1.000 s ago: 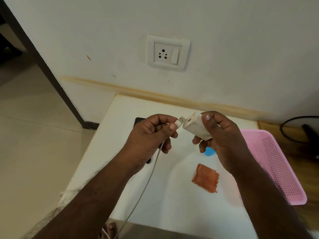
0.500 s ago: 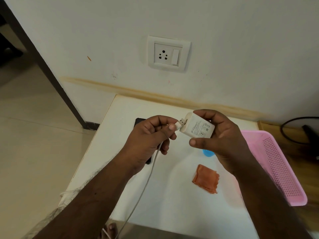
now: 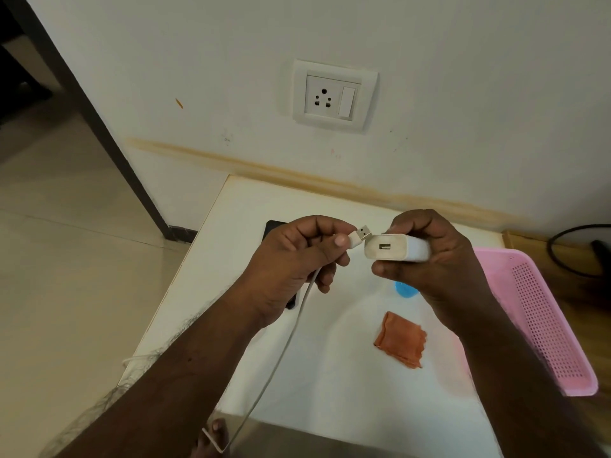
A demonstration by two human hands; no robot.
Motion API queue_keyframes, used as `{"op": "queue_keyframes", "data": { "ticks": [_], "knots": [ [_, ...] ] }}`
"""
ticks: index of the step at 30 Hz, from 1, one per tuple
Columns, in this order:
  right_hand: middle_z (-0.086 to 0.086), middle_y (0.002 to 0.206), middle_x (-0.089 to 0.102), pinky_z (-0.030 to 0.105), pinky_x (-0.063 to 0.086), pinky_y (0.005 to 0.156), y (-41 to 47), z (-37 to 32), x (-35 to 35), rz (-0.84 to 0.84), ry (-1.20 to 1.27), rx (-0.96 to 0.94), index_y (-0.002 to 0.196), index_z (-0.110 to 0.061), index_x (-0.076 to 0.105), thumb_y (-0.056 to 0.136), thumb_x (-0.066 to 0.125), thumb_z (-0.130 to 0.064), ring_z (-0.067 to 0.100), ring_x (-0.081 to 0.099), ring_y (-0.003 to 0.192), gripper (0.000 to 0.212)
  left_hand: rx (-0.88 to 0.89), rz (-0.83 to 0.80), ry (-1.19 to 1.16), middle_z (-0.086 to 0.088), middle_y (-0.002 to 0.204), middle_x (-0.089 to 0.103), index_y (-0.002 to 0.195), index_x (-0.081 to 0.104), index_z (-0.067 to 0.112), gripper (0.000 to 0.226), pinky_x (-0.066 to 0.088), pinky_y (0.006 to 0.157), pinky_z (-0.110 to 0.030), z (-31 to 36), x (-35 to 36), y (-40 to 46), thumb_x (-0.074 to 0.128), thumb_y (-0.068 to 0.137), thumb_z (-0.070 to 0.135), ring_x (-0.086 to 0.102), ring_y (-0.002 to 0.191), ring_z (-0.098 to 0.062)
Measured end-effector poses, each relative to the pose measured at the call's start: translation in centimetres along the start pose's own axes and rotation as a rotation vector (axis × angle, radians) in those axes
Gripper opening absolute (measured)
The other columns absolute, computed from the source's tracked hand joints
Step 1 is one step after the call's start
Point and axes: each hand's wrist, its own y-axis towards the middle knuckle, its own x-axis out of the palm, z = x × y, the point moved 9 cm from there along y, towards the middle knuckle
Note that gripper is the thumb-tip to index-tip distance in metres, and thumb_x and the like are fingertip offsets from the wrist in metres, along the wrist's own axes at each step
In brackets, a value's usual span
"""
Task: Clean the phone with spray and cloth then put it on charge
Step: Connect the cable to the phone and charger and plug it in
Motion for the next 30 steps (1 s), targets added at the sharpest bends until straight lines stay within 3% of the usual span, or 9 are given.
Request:
{"op": "queue_keyframes", "data": {
  "ticks": [2, 7, 11, 14, 20, 28, 30],
  "knots": [
    [-0.011, 0.089, 0.065, 0.018, 0.054, 0.068, 0.1, -0.3, -0.1, 0.018, -0.038, -0.025, 0.091, -0.013, 0.06, 0.061, 0.083, 0.013, 0.007, 0.063, 0.085, 0.046, -0.002, -0.009, 0.002, -0.006, 0.073, 0.067, 0.097, 0.077, 0.017, 0.017, 0.048, 0.052, -0.027, 0.0, 0.1, 0.0, 0.07, 0.084, 0.025, 0.051, 0.054, -0.018],
    [-0.016, 0.101, 0.057, 0.015, 0.049, 0.075, -0.4, -3.4, -0.7, 0.224, -0.477, -0.283, 0.096, -0.031, 0.055, 0.07, 0.087, -0.005, -0.001, 0.056, 0.097, 0.049, -0.007, -0.011, 0.008, -0.005, 0.073, 0.067, 0.098, 0.077, 0.018, 0.017, 0.048, 0.052, -0.026, -0.3, 0.0, -0.1, 0.067, 0.086, 0.025, 0.051, 0.053, -0.017],
    [-0.007, 0.105, 0.055, 0.012, 0.046, 0.077, -0.9, -4.7, -0.4, 0.248, -0.565, -0.433, 0.102, -0.028, 0.055, 0.069, 0.087, 0.0, -0.002, 0.053, 0.103, 0.054, 0.0, -0.014, 0.019, -0.003, 0.075, 0.068, 0.1, 0.077, 0.018, 0.02, 0.049, 0.053, -0.026, -0.2, 0.0, -0.1, 0.07, 0.086, 0.03, 0.051, 0.055, -0.017],
    [-0.003, 0.105, 0.056, 0.014, 0.046, 0.076, -0.9, -4.7, -0.3, 0.235, -0.557, -0.427, 0.101, -0.025, 0.056, 0.069, 0.087, 0.001, -0.001, 0.053, 0.103, 0.052, 0.0, -0.003, 0.013, -0.003, 0.075, 0.068, 0.098, 0.078, 0.021, 0.018, 0.049, 0.054, -0.026, -0.1, 0.0, 0.0, 0.068, 0.086, 0.029, 0.052, 0.055, -0.016],
    [-0.011, 0.104, 0.054, 0.017, 0.049, 0.074, -0.9, -5.0, -0.2, 0.236, -0.567, -0.424, 0.102, -0.026, 0.056, 0.068, 0.088, 0.0, -0.002, 0.053, 0.103, 0.054, 0.009, -0.005, -0.016, -0.004, 0.078, 0.068, 0.103, 0.076, 0.018, 0.019, 0.05, 0.055, -0.027, -0.1, 0.0, 0.0, 0.065, 0.09, 0.027, 0.052, 0.057, -0.016],
    [-0.02, 0.104, 0.053, 0.011, 0.046, 0.074, -0.9, -4.9, -0.1, 0.23, -0.556, -0.408, 0.102, -0.029, 0.054, 0.069, 0.088, -0.002, -0.006, 0.053, 0.1, 0.054, 0.008, -0.011, -0.017, -0.004, 0.077, 0.068, 0.101, 0.077, 0.02, 0.017, 0.049, 0.054, -0.026, -0.1, 0.1, 0.0, 0.064, 0.09, 0.023, 0.051, 0.057, -0.017],
    [-0.024, 0.103, 0.056, 0.007, 0.045, 0.074, -0.5, -4.2, -0.3, 0.207, -0.52, -0.331, 0.102, -0.036, 0.054, 0.069, 0.088, -0.007, -0.006, 0.056, 0.099, 0.056, 0.015, -0.006, -0.013, -0.003, 0.077, 0.068, 0.103, 0.076, 0.017, 0.018, 0.049, 0.054, -0.026, -0.1, -0.1, 0.0, 0.067, 0.089, 0.025, 0.052, 0.056, -0.017]
  ]
}}
